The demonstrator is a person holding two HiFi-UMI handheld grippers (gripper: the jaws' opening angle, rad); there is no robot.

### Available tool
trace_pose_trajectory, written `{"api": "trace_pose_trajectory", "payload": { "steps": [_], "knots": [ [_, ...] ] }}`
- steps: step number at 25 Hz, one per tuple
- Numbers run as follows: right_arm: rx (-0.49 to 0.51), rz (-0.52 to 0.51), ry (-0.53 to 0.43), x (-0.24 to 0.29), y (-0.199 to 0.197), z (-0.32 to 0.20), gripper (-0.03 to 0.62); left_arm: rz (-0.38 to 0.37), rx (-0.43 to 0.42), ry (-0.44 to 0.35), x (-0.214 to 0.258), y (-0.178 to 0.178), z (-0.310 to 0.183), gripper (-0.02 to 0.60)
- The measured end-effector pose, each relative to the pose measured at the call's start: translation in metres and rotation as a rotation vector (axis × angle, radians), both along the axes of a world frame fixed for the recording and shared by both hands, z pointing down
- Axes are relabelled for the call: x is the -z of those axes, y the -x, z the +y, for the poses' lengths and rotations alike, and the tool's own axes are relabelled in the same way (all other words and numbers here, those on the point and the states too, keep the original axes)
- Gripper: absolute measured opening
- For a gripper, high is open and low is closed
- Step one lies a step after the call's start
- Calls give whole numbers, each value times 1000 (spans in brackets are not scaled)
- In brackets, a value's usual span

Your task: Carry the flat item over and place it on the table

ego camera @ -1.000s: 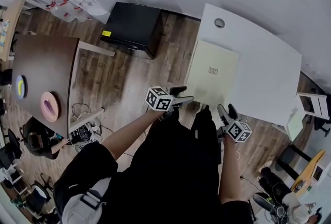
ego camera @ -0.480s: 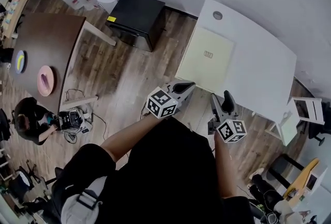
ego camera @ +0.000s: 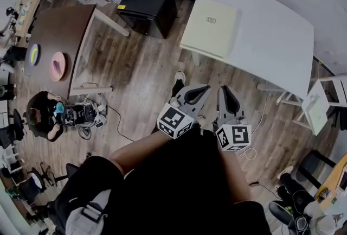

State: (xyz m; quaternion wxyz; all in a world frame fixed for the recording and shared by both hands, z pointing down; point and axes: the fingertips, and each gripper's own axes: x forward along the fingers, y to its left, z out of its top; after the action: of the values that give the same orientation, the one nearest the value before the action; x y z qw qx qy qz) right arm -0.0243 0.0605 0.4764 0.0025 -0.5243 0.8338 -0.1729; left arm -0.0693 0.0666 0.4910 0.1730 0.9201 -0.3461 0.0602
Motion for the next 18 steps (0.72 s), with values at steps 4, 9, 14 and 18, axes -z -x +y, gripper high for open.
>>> {"api": "trace_pose_trajectory", "payload": {
  "steps": [4, 9, 14, 18],
  "knots": [
    [-39, 12, -29, 11, -5, 31, 54, -40, 73, -61, 13, -9, 31, 14],
    [-72, 35, -70, 26, -16, 53, 37, -74, 81, -135, 32, -22, 48, 14],
    [-133, 90, -88, 30, -38, 58, 34, -99, 79, -194, 40, -36, 54, 14],
    [-128, 118, -116, 38, -41, 58, 34, -106, 85, -224, 48, -39, 54, 14]
  ]
}}
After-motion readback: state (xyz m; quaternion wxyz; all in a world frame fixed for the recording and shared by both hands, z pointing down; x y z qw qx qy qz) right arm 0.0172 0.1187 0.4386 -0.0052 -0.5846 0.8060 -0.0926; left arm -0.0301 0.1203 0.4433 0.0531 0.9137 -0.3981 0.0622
